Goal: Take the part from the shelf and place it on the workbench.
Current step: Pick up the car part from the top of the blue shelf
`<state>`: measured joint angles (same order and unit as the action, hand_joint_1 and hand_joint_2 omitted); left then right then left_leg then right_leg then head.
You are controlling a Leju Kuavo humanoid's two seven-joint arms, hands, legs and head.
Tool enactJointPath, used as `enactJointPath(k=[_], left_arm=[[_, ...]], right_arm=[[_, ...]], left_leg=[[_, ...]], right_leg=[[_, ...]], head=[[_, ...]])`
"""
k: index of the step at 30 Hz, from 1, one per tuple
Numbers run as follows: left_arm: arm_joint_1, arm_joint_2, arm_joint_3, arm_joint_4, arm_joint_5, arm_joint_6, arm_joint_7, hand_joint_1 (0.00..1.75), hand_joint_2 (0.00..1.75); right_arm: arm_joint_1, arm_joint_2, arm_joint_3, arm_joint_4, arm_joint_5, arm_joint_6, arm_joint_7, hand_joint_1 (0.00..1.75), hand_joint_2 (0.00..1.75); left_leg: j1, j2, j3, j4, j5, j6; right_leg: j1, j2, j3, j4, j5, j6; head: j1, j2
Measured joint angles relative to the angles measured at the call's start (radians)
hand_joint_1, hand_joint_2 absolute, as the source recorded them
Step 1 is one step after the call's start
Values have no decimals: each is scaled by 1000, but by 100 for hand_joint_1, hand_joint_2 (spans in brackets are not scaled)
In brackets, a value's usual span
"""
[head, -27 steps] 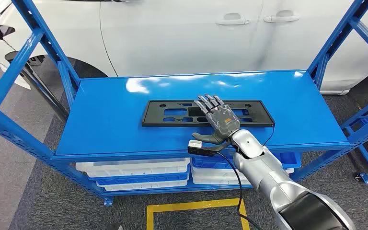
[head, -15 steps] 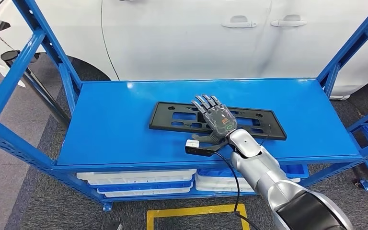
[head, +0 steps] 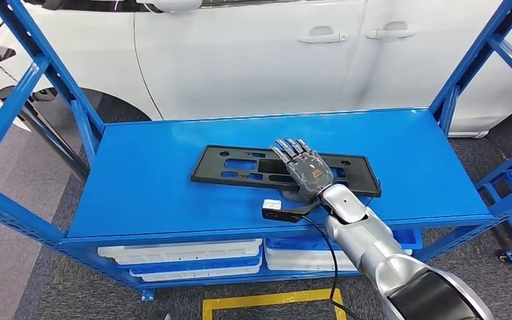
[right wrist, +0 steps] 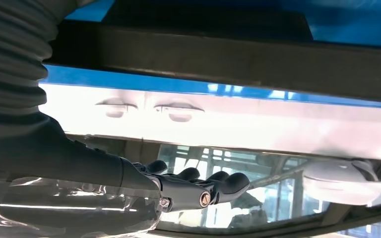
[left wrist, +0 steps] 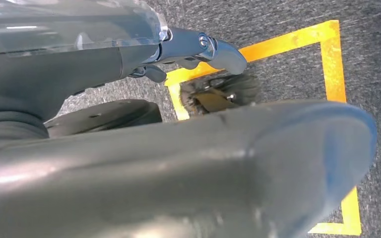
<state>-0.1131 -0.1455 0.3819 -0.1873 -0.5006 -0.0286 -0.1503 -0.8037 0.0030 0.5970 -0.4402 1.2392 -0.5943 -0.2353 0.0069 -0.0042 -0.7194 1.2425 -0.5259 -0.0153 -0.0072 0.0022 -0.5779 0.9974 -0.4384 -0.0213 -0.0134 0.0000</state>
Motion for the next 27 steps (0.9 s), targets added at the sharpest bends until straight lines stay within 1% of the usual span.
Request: enactJointPath(k=[1,2,3,4,5,6,7,8,13,15,16,17,18,19,20,21,22,23,24,25,26,27], left_arm=[[0,0,0,0,-1,0,0,0,0],[1,0,0,0,-1,-1,0,0,0],[1,0,0,0,-2,-1,0,0,0],[1,0,0,0,-2,-1,0,0,0],[0,0,0,0,-3,-1,0,0,0],[0,1,0,0,-3,-1,0,0,0],[-1,1,0,0,-4,-1,0,0,0],[-1,1,0,0,-4,-1,0,0,0],[-2,1,0,0,-4,-1,0,0,0],[-2,1,0,0,-4,-1,0,0,0],[-2,0,0,0,-4,-2,0,0,0],[-2,0,0,0,-4,-2,0,0,0],[-3,0,0,0,-5,-2,0,0,0],[-3,0,0,0,-5,-3,-1,0,0],[-3,0,0,0,-6,-3,-1,0,0],[-3,0,0,0,-8,-3,-1,0,0],[-4,0,0,0,-10,-3,-1,0,0],[-4,0,0,0,-12,-3,-1,0,0],[-4,0,0,0,-14,-3,-1,0,0],[-4,0,0,0,-15,-3,-2,0,0],[-5,0,0,0,-16,-4,-2,0,0],[-5,0,0,0,-18,-4,-2,0,0]], right_arm=[[2,0,0,0,6,0,2,0,175],[3,0,0,0,13,-1,6,0,175],[4,0,0,0,18,-2,9,0,175],[5,0,0,-1,23,-2,13,0,175],[4,0,0,-1,26,-4,15,0,175],[4,0,0,-2,28,-4,17,0,175],[4,0,0,-2,29,-5,18,0,175],[4,0,0,-2,30,-5,19,0,175],[4,0,0,-2,30,-5,19,0,175],[3,-1,0,-3,32,-6,19,0,175],[3,-2,0,-4,33,-7,20,0,175],[4,-2,0,-4,39,-8,25,0,175],[5,-3,0,-4,48,-8,35,0,175],[5,-4,0,-4,63,-8,49,0,175],[4,-4,1,-4,81,-7,67,0,175],[1,-4,3,-4,100,-3,86,36,175],[-2,-4,6,-4,120,7,106,80,175],[-5,-4,10,-2,142,25,128,123,175],[-8,-4,14,-1,163,48,150,167,175],[-11,-4,19,1,182,73,169,175,175],[-16,-4,23,3,195,95,183,175,175],[-22,-4,26,6,203,112,191,175,175]], left_leg=[[0,0,-24,51,-16,-1],[0,0,-31,64,-12,0],[0,0,-16,32,13,3],[0,0,17,-36,50,8],[-1,0,56,-112,80,13],[-3,0,88,-176,101,18],[-4,0,108,-214,110,22],[-6,0,114,-228,108,23],[-6,0,115,-230,109,23],[-2,1,116,-236,114,33],[0,1,117,-240,116,40],[2,1,118,-243,117,46],[3,1,119,-242,116,47],[3,1,120,-241,114,47],[4,1,120,-239,112,44],[2,0,120,-236,109,40],[1,0,119,-234,107,35],[-1,0,119,-233,106,29],[-1,0,119,-234,106,23],[-1,1,120,-235,106,17],[1,1,120,-231,101,12],[2,1,114,-214,88,7]], right_leg=[[2,0,0,0,-1,-1],[4,1,1,1,-2,-2],[5,1,3,1,-3,-2],[7,2,5,2,-5,-1],[9,3,7,3,-7,1],[11,4,8,4,-9,3],[13,4,8,6,-11,5],[15,5,7,7,-12,6],[16,5,6,8,-12,7],[14,5,5,9,-15,19],[11,5,-21,65,-46,28],[6,4,-58,133,-69,40],[0,3,-85,179,-78,46],[-5,2,-101,201,-75,51],[-9,0,-82,149,-38,52],[-7,-2,-52,82,-11,49],[-5,-3,-32,37,5,46],[-2,-3,-23,15,8,41],[1,-2,-22,11,6,36],[0,-1,-21,9,8,30],[-1,-1,-18,5,10,23],[-3,-1,-15,1,12,17]], head=[[0,0],[0,0],[0,0],[0,0],[0,0],[0,0],[0,0],[0,0],[0,0],[0,0],[0,0],[0,0],[0,0],[0,0],[0,0],[0,0],[0,0],[0,0],[0,0],[0,0],[0,0],[0,0]])
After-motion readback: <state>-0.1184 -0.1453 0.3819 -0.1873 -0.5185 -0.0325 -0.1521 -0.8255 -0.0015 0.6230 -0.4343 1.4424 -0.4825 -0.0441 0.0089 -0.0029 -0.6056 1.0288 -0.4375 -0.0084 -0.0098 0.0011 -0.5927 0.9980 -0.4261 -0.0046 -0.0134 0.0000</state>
